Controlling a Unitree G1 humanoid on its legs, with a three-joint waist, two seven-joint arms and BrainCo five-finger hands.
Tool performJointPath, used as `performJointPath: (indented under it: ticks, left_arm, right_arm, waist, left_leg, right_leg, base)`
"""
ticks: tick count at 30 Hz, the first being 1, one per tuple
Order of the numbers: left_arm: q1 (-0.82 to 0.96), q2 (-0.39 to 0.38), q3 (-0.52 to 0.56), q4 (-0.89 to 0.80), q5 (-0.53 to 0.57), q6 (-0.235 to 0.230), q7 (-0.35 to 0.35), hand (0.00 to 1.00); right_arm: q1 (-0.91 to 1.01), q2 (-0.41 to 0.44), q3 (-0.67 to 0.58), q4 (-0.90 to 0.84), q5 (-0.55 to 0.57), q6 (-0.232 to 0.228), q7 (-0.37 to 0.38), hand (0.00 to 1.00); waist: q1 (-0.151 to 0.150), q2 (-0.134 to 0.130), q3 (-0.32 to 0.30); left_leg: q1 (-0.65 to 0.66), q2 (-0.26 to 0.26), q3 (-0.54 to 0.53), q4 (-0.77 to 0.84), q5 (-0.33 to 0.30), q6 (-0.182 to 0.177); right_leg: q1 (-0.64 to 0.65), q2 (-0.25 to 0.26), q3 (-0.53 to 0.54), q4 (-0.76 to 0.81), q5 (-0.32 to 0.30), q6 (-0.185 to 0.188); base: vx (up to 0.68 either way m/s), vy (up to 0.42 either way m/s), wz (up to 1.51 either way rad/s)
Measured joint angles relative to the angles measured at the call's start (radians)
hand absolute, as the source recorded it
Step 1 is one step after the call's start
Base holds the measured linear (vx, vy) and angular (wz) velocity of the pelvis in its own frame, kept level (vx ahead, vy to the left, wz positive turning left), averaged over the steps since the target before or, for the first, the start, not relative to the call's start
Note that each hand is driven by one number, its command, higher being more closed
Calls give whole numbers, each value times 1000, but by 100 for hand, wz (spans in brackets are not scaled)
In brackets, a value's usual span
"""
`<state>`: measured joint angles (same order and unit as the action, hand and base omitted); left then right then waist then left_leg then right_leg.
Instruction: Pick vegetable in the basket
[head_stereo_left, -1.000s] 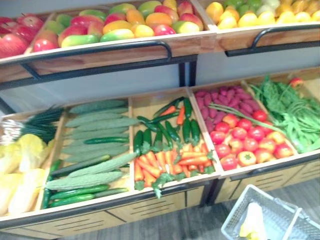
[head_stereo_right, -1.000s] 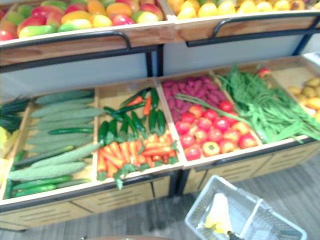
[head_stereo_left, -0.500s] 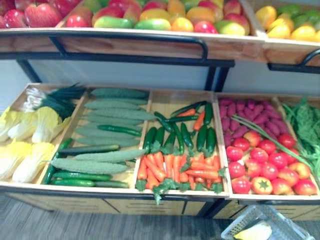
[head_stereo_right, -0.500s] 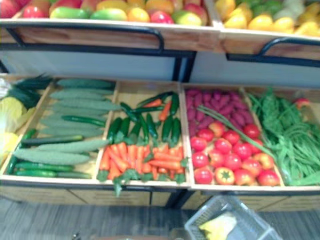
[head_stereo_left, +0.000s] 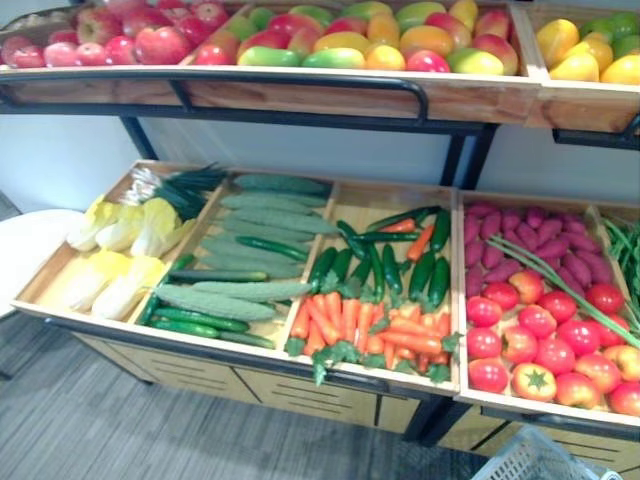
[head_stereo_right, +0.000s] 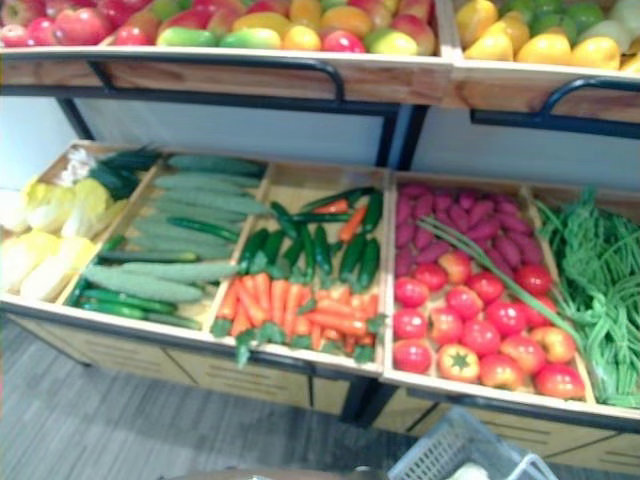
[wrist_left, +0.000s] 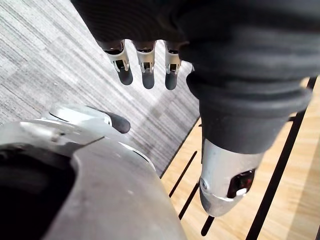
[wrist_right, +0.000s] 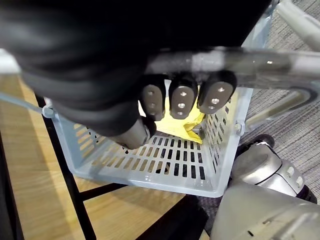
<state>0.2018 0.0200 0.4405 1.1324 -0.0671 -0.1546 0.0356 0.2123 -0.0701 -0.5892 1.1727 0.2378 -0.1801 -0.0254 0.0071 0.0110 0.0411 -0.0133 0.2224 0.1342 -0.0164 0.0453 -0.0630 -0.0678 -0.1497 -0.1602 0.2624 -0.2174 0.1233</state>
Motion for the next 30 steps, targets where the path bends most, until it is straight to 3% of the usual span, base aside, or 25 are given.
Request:
performJointPath:
  ticks: [1, 2, 3, 4, 5, 6, 10, 11, 14, 17, 22, 25, 30]
  left_arm:
    - [0, 0, -1, 0, 0, 0, -1, 0]
    - [0, 1, 0, 0, 0, 0, -1, 0]
    - [-5, 11, 11, -1, -1, -1, -1, 0]
    - [0, -1, 21, 1, -1, -5, 0, 0]
    - [2, -10, 22, 2, -2, -5, 0, 0]
    - [-3, -17, 25, 0, -3, -5, -2, 0]
    - [-2, 5, -9, 2, -3, -9, -2, 0]
    - [-5, 17, -34, 1, -3, -9, -2, 0]
    - [-23, 33, -92, 1, 1, -11, -2, 0]
    - [-50, 46, -134, 1, 10, -16, 0, 0]
    - [-90, 61, -159, -6, 33, -39, 1, 0]
    - [-88, 60, -130, -19, 33, -39, 0, 0]
    - [-90, 62, -96, 3, 32, -38, -4, 0]
  right_arm:
    - [-3, -1, 8, -11, -2, 0, 0, 100]
    - [3, 0, 8, -18, -3, 0, 1, 100]
    - [10, 8, 5, -18, -5, -3, 3, 100]
    - [10, -8, 3, -20, -5, -7, 7, 100]
    - [9, -16, 0, -20, -5, -8, 10, 100]
    - [6, -15, -23, -18, -5, -6, 12, 100]
    - [-12, 14, -53, -17, -3, -6, 13, 100]
    - [-13, 18, -53, -17, -2, -6, 13, 100]
    - [-15, 22, -49, -17, -2, -5, 10, 100]
    - [-27, 23, -10, -19, -3, -3, 9, 100]
    - [-50, 59, 48, -37, -2, -2, 9, 100]
    - [-48, 66, 47, -36, 2, -2, 10, 100]
    - [-62, 46, 48, -9, 9, -3, 14, 100]
  waist:
    - [-1, 4, 0]
    - [-5, -10, -8]
    - [-7, -31, -12]
    - [0, -9, -12]
    - [-4, 7, -14]
    - [-11, 1, -19]
    - [-13, -10, -31]
    - [-13, -19, -31]
    - [-15, -31, -26]
    - [-13, -40, -11]
    - [-5, -68, 10]
    - [2, -71, 9]
    - [15, -76, -2]
  left_leg:
    - [-15, -11, 22, -4, -14, 54]
    - [-11, -23, 29, -21, -33, 64]
    - [-13, -47, 58, 36, -52, 53]
    - [-14, -52, 63, 109, -76, 38]
    - [1, -45, 69, 83, -98, -1]
    - [-1, -57, 73, 62, -91, -36]
    - [20, -96, 102, -11, -71, -44]
    - [39, -109, 108, -41, -59, -45]
    - [79, -117, 138, -76, -45, -49]
    - [104, -115, 182, -78, -57, -54]
    - [139, -105, 221, -78, -85, -50]
    - [138, -94, 230, -48, -113, -59]
    - [118, -95, 264, -23, -121, -60]
  right_leg:
    - [0, -9, 4, -19, 3, -3]
    - [1, -19, 5, -32, 5, -5]
    - [-4, -63, 10, -58, 20, -9]
    - [0, -54, 17, -74, 30, 1]
    - [3, -45, 18, -83, 40, 9]
    - [4, -52, 42, -106, 67, 17]
    - [5, -72, 58, -187, 115, 13]
    - [6, -83, 58, -192, 153, 15]
    - [17, -86, 66, -194, 185, 37]
    - [17, -80, 75, -189, 211, 6]
    - [1, -78, 50, -135, 217, 2]
    - [1, -67, 42, -117, 218, 0]
    - [4, -57, 48, -223, 223, 9]
  base:
    - [-112, 93, 11]
    - [-24, 133, 15]
    - [63, 116, -1]
    - [81, 107, -4]
    - [52, 109, -3]
    - [23, 130, -2]
    - [74, 123, -19]
    - [155, 87, -13]
    - [162, 41, -25]
    - [93, 30, -39]
    - [-4, 6, -27]
    - [12, -7, -6]
    - [49, -39, -27]
